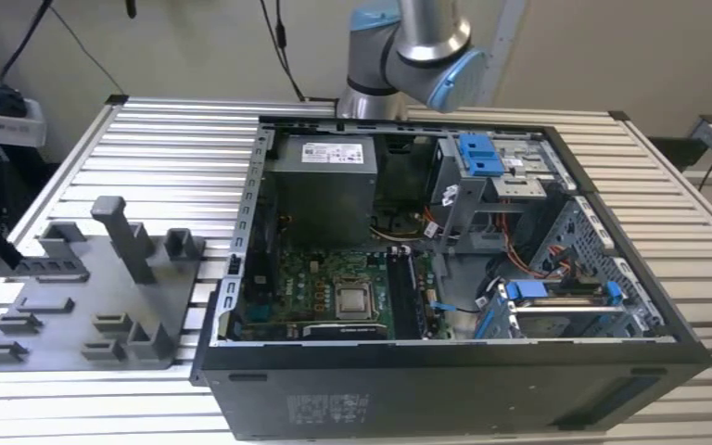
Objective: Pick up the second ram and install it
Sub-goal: 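Pick up the second ram and move it above second insertion slot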
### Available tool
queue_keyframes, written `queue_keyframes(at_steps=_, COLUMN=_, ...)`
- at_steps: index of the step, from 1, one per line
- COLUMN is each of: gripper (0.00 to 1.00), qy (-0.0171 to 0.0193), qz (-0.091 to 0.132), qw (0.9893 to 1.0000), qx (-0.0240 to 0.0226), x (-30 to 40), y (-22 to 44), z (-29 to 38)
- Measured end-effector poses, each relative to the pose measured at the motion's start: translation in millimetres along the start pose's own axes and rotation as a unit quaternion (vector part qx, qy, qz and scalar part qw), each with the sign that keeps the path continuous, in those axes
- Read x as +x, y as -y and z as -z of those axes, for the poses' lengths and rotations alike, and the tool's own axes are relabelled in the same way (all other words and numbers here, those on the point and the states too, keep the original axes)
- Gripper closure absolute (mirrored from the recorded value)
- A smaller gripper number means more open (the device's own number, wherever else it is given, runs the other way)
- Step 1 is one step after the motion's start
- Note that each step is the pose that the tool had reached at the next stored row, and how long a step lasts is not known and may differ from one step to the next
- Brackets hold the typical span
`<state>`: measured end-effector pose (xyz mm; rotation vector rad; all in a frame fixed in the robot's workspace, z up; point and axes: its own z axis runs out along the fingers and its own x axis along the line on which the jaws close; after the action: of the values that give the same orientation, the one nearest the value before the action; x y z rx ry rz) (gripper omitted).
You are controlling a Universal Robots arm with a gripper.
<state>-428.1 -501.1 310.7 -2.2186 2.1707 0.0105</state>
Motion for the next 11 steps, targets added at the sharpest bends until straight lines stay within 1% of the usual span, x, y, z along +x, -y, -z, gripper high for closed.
queue_keyframes(at_steps=6, gripper=0.86, qy=0.0, qz=0.0, qw=1.0, qx=0.0, x=-0.6, y=0.4, z=18.6)
queue_keyframes(at_steps=8, gripper=0.86, qy=0.0, qz=0.0, qw=1.0, qx=0.0, x=-0.7, y=0.5, z=22.8)
queue_keyframes(at_steps=11, gripper=0.86, qy=0.0, qz=0.0, qw=1.0, qx=0.0, x=-0.8, y=0.6, z=27.0)
